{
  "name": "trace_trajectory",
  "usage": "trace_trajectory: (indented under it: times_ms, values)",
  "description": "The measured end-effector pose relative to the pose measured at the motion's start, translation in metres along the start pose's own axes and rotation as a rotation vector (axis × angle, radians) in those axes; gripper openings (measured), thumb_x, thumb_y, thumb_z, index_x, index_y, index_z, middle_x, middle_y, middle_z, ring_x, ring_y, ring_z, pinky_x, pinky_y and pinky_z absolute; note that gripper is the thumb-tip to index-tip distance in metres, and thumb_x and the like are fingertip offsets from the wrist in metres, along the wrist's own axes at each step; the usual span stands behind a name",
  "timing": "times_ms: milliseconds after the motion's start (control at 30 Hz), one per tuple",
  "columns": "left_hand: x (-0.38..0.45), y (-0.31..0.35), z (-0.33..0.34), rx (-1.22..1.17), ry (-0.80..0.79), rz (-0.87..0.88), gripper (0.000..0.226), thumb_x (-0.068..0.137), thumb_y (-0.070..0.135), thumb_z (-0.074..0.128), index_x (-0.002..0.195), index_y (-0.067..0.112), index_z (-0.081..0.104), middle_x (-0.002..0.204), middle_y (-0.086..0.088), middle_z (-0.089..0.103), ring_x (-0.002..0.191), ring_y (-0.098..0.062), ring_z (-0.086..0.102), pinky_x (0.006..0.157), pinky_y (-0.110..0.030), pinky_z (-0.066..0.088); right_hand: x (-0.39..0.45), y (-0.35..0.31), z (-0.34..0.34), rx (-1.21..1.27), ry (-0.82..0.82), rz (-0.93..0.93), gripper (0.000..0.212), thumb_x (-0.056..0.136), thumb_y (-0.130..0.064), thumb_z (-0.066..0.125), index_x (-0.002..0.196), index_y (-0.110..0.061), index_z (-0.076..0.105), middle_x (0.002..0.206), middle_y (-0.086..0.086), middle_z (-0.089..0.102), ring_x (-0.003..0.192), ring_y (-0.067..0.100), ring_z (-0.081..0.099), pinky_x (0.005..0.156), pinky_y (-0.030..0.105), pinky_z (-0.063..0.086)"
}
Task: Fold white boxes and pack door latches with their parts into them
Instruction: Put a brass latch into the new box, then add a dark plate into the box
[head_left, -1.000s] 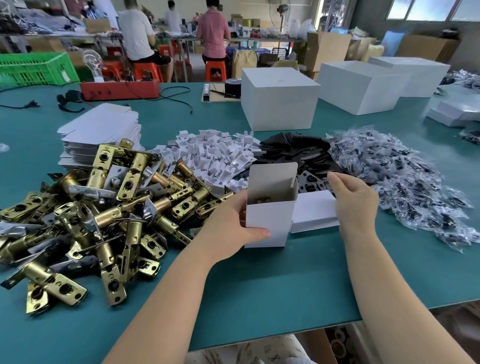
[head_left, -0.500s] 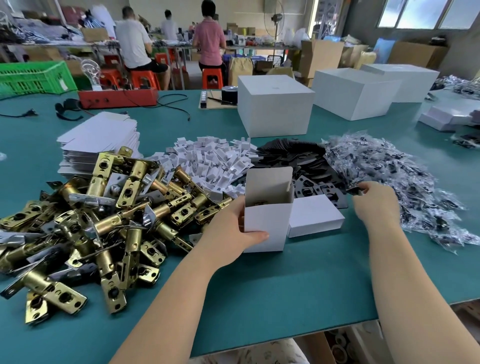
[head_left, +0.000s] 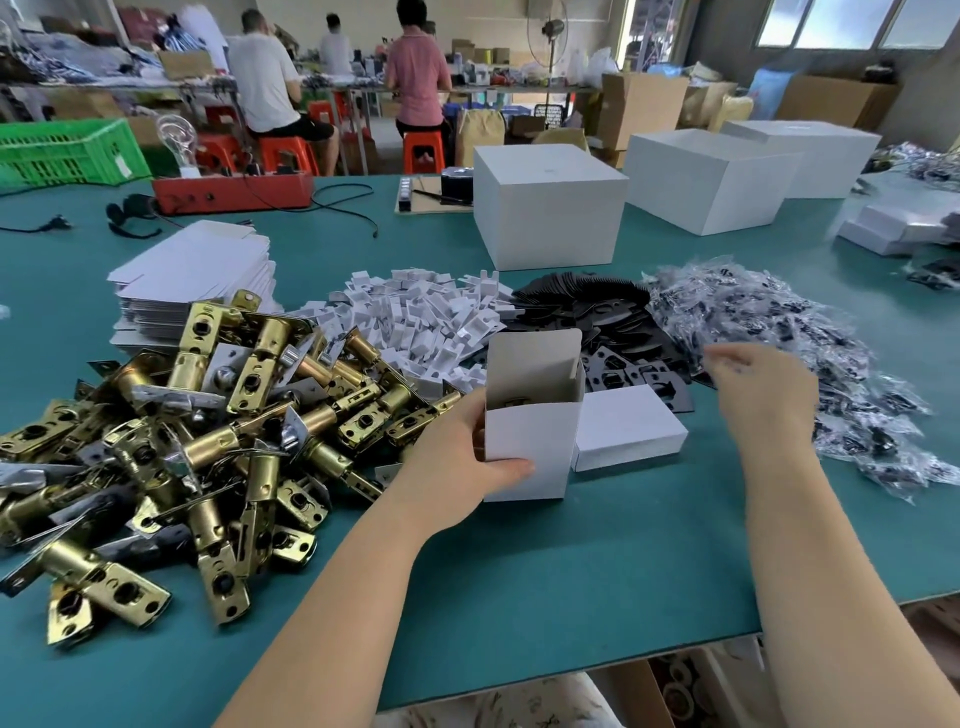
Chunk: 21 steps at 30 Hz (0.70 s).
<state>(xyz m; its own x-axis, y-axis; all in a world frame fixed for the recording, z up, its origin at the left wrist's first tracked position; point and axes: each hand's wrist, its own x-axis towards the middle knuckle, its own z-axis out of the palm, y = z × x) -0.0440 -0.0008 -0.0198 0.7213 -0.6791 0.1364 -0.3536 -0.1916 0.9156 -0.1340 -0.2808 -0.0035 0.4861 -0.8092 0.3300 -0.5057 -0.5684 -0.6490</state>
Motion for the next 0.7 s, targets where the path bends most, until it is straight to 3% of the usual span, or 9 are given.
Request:
trace_trajectory:
  times_ms: [100, 167, 233, 333, 433, 567, 633, 700]
  values:
    - [0.0, -0.001, 0.0, -0.016, 0.012, -0.008, 0.059, 0.075, 0.012, 0.082, 0.113, 0.049, 0.055, 0.104, 0.026, 0.066, 0.093, 0.015, 0.058, 0.07, 0.0, 0.042, -0.002, -0.022, -0.011, 0.216, 0.021, -0.088, 0.014, 0.091, -0.021, 0.059, 0.098, -0.029, 0.068, 0.082, -0.012, 0.067, 0.064, 0.001, 0.056, 0.057, 0.018, 0.035]
    - [0.0, -0.001, 0.0, -0.025, 0.009, -0.008, 0.059, 0.075, 0.012, 0.082, 0.113, 0.048, 0.055, 0.104, 0.026, 0.066, 0.094, 0.013, 0.059, 0.069, -0.001, 0.044, -0.004, -0.03, -0.009, 0.182, 0.027, -0.142, 0.013, 0.092, -0.021, 0.058, 0.096, -0.03, 0.065, 0.075, -0.02, 0.06, 0.061, -0.003, 0.052, 0.053, 0.014, 0.033]
    - [-0.001, -0.001, 0.001, -0.012, 0.006, -0.004, 0.058, 0.076, 0.013, 0.082, 0.111, 0.049, 0.054, 0.103, 0.029, 0.064, 0.095, 0.014, 0.058, 0.07, -0.001, 0.043, -0.003, -0.029, 0.001, 0.109, 0.026, -0.154, 0.017, 0.095, -0.019, 0.054, 0.102, -0.023, 0.067, 0.084, -0.011, 0.064, 0.063, 0.004, 0.051, 0.057, 0.017, 0.034]
    - [-0.001, -0.001, 0.001, -0.007, 0.011, 0.0, 0.056, 0.076, 0.013, 0.082, 0.106, 0.051, 0.053, 0.1, 0.031, 0.064, 0.095, 0.015, 0.057, 0.071, -0.001, 0.043, 0.005, -0.017, 0.011, 0.031, 0.051, -0.111, 0.022, 0.097, -0.016, 0.051, 0.113, -0.013, 0.066, 0.106, 0.005, 0.068, 0.083, 0.015, 0.053, 0.072, 0.024, 0.034]
    - [-0.001, -0.002, 0.001, -0.006, 0.013, 0.003, 0.057, 0.075, 0.01, 0.082, 0.104, 0.05, 0.053, 0.098, 0.031, 0.065, 0.093, 0.018, 0.057, 0.07, 0.0, 0.042, 0.02, -0.002, 0.009, 0.064, 0.11, -0.047, 0.026, 0.094, -0.014, 0.058, 0.118, -0.008, 0.064, 0.113, 0.01, 0.067, 0.1, 0.023, 0.059, 0.081, 0.025, 0.038]
    - [0.001, -0.003, 0.0, -0.002, 0.012, -0.002, 0.056, 0.075, 0.01, 0.082, 0.103, 0.049, 0.053, 0.097, 0.033, 0.064, 0.092, 0.017, 0.058, 0.07, 0.0, 0.043, 0.033, 0.011, 0.01, 0.083, 0.035, 0.017, 0.027, 0.092, -0.022, 0.061, 0.115, -0.011, 0.07, 0.118, 0.012, 0.067, 0.111, 0.027, 0.058, 0.098, 0.038, 0.044]
    - [0.001, -0.003, 0.0, -0.001, 0.008, -0.005, 0.055, 0.076, 0.012, 0.082, 0.104, 0.049, 0.053, 0.099, 0.03, 0.065, 0.093, 0.017, 0.058, 0.07, 0.0, 0.042, 0.032, 0.014, 0.012, 0.113, 0.027, 0.008, 0.027, 0.093, -0.023, 0.058, 0.112, -0.01, 0.071, 0.12, 0.009, 0.066, 0.115, 0.023, 0.055, 0.099, 0.035, 0.041]
    - [0.0, -0.002, 0.0, 0.011, 0.004, -0.004, 0.054, 0.076, 0.014, 0.082, 0.103, 0.051, 0.052, 0.098, 0.036, 0.063, 0.092, 0.019, 0.056, 0.069, 0.001, 0.041, 0.032, 0.016, 0.013, 0.138, 0.057, 0.023, 0.026, 0.093, -0.02, 0.056, 0.111, -0.008, 0.071, 0.119, 0.008, 0.067, 0.113, 0.021, 0.057, 0.091, 0.029, 0.04]
